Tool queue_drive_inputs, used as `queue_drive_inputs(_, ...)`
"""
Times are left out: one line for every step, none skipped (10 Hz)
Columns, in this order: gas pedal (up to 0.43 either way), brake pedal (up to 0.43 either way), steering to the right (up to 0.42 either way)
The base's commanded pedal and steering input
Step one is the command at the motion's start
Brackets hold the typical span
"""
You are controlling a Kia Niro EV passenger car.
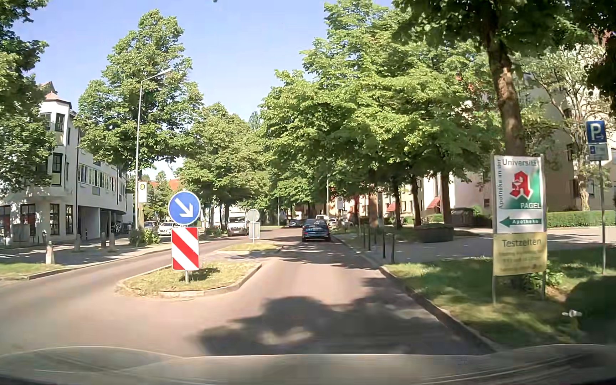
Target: Follow the waypoints while adhering to traffic rules and regulations
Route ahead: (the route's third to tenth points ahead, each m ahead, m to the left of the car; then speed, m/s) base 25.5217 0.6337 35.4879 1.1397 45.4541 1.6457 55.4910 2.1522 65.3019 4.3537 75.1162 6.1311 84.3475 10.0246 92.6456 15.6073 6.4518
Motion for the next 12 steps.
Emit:
queue_drive_inputs(0.087,0.0,-0.003)
queue_drive_inputs(0.087,0.0,-0.003)
queue_drive_inputs(0.087,0.0,-0.007)
queue_drive_inputs(0.098,0.0,-0.012)
queue_drive_inputs(0.098,0.0,-0.012)
queue_drive_inputs(0.098,0.0,-0.012)
queue_drive_inputs(0.098,0.0,-0.013)
queue_drive_inputs(0.087,0.0,-0.013)
queue_drive_inputs(0.059,0.0,-0.014)
queue_drive_inputs(0.039,0.0,-0.014)
queue_drive_inputs(0.039,0.0,-0.015)
queue_drive_inputs(0.039,0.0,-0.016)
